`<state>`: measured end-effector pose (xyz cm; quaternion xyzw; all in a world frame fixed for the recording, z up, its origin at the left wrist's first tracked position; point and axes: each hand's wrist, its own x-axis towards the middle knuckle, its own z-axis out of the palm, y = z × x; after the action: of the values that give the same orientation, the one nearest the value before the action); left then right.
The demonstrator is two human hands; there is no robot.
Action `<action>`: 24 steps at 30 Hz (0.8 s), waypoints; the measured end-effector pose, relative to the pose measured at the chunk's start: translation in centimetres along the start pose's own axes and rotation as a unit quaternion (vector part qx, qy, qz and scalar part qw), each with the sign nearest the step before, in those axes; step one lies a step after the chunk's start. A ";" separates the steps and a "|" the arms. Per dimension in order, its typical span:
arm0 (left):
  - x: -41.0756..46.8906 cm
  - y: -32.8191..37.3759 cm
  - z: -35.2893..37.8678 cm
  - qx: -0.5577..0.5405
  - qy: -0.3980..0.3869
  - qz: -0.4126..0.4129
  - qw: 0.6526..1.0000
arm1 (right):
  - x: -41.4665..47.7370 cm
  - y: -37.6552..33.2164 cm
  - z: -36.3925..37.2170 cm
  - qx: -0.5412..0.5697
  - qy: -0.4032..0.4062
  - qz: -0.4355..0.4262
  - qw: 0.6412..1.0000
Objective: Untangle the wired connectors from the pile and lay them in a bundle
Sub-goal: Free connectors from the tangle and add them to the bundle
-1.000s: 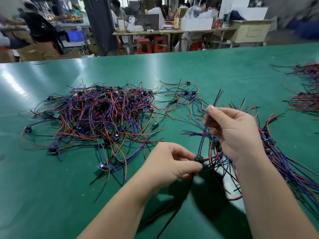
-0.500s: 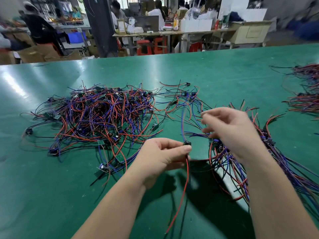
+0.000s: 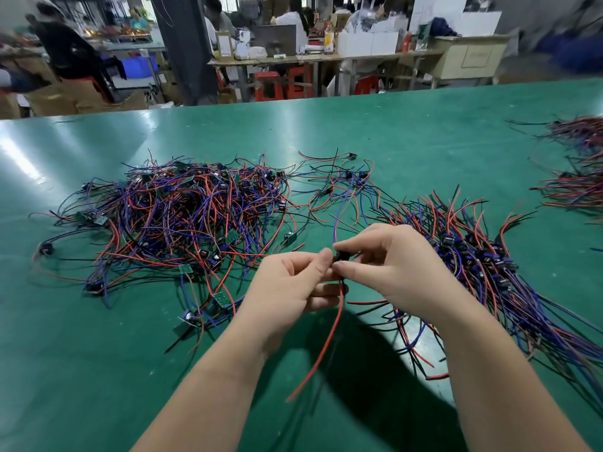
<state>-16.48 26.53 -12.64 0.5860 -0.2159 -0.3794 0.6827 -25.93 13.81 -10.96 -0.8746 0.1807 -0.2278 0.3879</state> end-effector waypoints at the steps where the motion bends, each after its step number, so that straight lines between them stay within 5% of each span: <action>1: -0.1 0.1 0.1 0.007 -0.004 -0.007 1.000 | 0.1 0.1 -0.2 0.002 0.014 0.005 1.000; 6: 0.2 0.6 -1.1 0.132 0.078 0.015 0.988 | -0.2 1.8 -3.5 -0.177 0.189 0.070 0.963; 7: 0.4 0.5 -2.0 0.275 0.140 0.046 0.950 | -0.3 2.4 -4.4 -0.214 0.215 0.092 0.948; 10: 0.5 0.6 -4.6 0.627 0.248 0.021 0.739 | -0.4 3.7 -6.0 -0.245 0.244 0.155 0.925; 12: 0.3 0.9 -5.7 0.673 0.264 -0.069 0.687 | -0.3 4.1 -6.2 -0.250 0.234 0.189 0.920; 15: 0.1 1.4 -6.7 0.691 0.242 -0.117 0.671 | -0.4 4.2 -5.7 -0.273 0.177 0.230 0.917; 17: 0.1 1.7 -6.9 0.677 0.220 -0.130 0.690 | -0.4 3.6 -4.8 -0.309 0.153 0.230 0.910; 20: 0.3 1.6 -7.0 0.643 0.197 -0.095 0.734 | -0.4 1.5 -2.4 -0.305 0.159 0.161 0.925; 24: 0.2 1.6 -6.8 0.637 0.215 -0.040 0.739 | -0.5 -0.8 1.4 -0.253 0.078 0.060 0.962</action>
<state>-10.91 30.77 -12.60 0.9582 -0.2308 -0.0442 0.1632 -25.46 15.36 -11.29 -0.9114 0.3140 -0.2190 0.1511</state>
